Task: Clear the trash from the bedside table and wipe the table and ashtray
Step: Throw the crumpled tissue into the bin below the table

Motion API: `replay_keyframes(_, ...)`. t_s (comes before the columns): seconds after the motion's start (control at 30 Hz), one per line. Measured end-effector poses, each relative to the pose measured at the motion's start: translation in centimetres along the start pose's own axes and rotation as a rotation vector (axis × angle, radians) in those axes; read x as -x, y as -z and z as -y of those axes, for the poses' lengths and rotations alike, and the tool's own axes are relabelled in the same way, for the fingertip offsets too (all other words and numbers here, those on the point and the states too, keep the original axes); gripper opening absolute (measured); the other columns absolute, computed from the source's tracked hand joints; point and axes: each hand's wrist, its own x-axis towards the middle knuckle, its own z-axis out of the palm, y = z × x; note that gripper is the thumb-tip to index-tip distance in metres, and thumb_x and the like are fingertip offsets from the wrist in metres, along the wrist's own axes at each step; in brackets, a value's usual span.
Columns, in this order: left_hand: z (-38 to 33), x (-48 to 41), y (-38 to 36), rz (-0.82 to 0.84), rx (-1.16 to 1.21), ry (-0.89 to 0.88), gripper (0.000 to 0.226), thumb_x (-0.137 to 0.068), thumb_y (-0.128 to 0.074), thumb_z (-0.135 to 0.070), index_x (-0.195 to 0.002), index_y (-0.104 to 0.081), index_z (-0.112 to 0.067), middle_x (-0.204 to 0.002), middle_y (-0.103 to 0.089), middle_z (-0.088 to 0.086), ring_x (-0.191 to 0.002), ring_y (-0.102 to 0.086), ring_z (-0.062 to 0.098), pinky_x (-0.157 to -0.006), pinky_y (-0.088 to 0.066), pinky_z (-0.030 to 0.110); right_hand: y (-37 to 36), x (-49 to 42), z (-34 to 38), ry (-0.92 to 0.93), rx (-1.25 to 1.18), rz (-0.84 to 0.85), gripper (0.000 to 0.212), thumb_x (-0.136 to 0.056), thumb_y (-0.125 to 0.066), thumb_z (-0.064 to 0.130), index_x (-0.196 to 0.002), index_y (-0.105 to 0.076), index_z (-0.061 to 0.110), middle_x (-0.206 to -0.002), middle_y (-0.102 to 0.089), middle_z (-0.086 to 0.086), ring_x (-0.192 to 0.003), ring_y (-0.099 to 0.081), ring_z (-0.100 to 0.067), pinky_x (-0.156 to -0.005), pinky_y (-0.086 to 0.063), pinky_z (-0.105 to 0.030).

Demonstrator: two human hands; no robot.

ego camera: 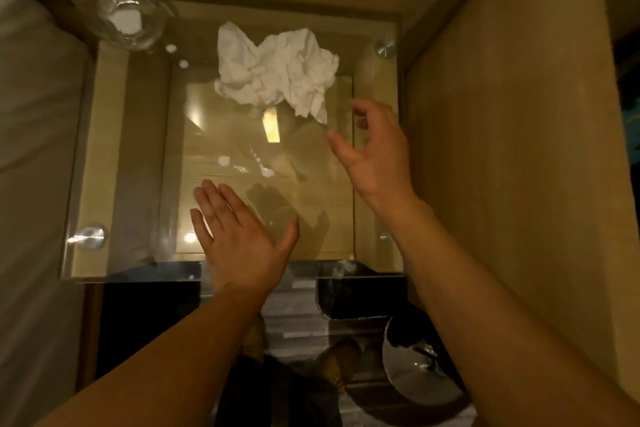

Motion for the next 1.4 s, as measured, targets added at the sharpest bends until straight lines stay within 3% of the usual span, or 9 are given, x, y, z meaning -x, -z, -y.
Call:
replay_keyframes(0.1,-0.1,-0.1,0.1,0.006,-0.009,0.000,0.120,-0.090,-0.027,-0.086,-0.160,-0.005,0.008,-0.170,-0.005,0.033,-0.161,-0.001,0.043,-0.128,-0.008,0.059,-1.9,-4.9,1.3,0.069,0.074,0.075,0.060,-0.091,-0.074,0.032,-0.145,-0.053,0.015,-0.147,-0.050,-0.008,-0.134,-0.048,-0.025,-0.111,-0.043,-0.041)
replay_keyframes(0.3,-0.1,-0.2,0.1,0.024,-0.010,-0.008,0.120,-0.090,-0.033,-0.084,-0.160,-0.004,0.009,-0.170,-0.005,0.034,-0.161,0.000,0.043,-0.129,-0.007,0.060,-4.1,-10.7,1.8,0.190,0.323,0.309,0.059,-0.093,-0.071,0.033,-0.149,-0.050,0.033,-0.167,-0.030,0.001,-0.151,-0.026,-0.029,-0.120,-0.024,-0.042)
replay_keyframes(0.37,0.0,-0.2,0.2,0.032,-0.007,-0.005,0.121,-0.090,-0.032,-0.084,-0.160,-0.005,0.009,-0.170,-0.004,0.033,-0.161,0.001,0.042,-0.129,-0.007,0.060,-4.6,-11.4,1.3,0.215,0.387,0.331,0.048,-0.094,-0.070,0.029,-0.140,-0.058,0.030,-0.159,-0.041,0.001,-0.146,-0.032,-0.028,-0.115,-0.031,-0.038)
replay_keyframes(0.5,0.0,-0.2,0.3,0.042,-0.011,-0.006,0.121,-0.089,-0.032,-0.084,-0.160,-0.006,0.010,-0.170,-0.004,0.034,-0.161,0.000,0.043,-0.129,-0.007,0.060,-4.9,-11.3,0.2,0.229,0.394,0.232,0.017,-0.097,-0.065,0.015,-0.113,-0.069,0.015,-0.126,-0.061,-0.005,-0.122,-0.050,-0.024,-0.086,-0.034,-0.024)
replay_keyframes(0.6,-0.1,-0.2,0.3,0.043,-0.003,-0.004,0.121,-0.090,-0.030,-0.084,-0.160,-0.005,0.010,-0.170,-0.004,0.034,-0.161,0.001,0.043,-0.129,-0.007,0.060,-4.5,-10.1,-0.3,0.184,0.323,0.211,0.011,-0.097,-0.064,0.010,-0.106,-0.070,0.009,-0.118,-0.063,-0.009,-0.115,-0.055,-0.024,-0.084,-0.038,-0.024)
replay_keyframes(0.87,0.1,-0.3,0.4,0.050,-0.001,-0.001,0.121,-0.090,-0.030,-0.085,-0.161,-0.003,0.009,-0.170,-0.001,0.033,-0.161,0.003,0.042,-0.129,-0.005,0.059,0.0,-1.0,-1.3,0.084,0.030,-0.006,0.004,-0.094,-0.066,0.007,-0.097,-0.068,0.009,-0.101,-0.058,0.003,-0.096,-0.059,-0.015,-0.079,-0.045,-0.020)
replay_keyframes(1.17,-0.2,0.0,0.8,0.036,0.032,0.015,0.121,-0.090,-0.027,-0.087,-0.161,-0.003,0.009,-0.171,-0.002,0.032,-0.161,0.001,0.042,-0.128,-0.008,0.061,4.5,18.0,-6.1,-0.255,-0.065,-0.067,0.012,-0.098,-0.064,0.019,-0.097,-0.066,0.030,-0.107,-0.060,0.019,-0.098,-0.062,-0.002,-0.075,-0.047,-0.009)
replay_keyframes(1.3,-0.3,-0.1,0.6,0.018,0.028,0.016,0.120,-0.090,-0.028,-0.086,-0.161,-0.002,0.008,-0.171,-0.002,0.031,-0.161,0.000,0.042,-0.129,-0.008,0.059,3.1,24.1,-9.6,-0.387,-0.046,-0.096,0.010,-0.096,-0.067,0.013,-0.097,-0.068,0.023,-0.104,-0.061,0.012,-0.093,-0.062,-0.003,-0.076,-0.049,-0.013)
replay_keyframes(1.4,-0.1,-0.1,0.4,-0.005,0.036,0.002,0.120,-0.090,-0.029,-0.085,-0.161,-0.004,0.009,-0.171,-0.002,0.032,-0.160,0.000,0.043,-0.129,-0.007,0.058,0.6,25.3,-12.5,-0.535,-0.029,-0.083,0.006,-0.097,-0.066,0.008,-0.099,-0.071,0.010,-0.104,-0.062,-0.001,-0.093,-0.064,-0.017,-0.082,-0.052,-0.026)
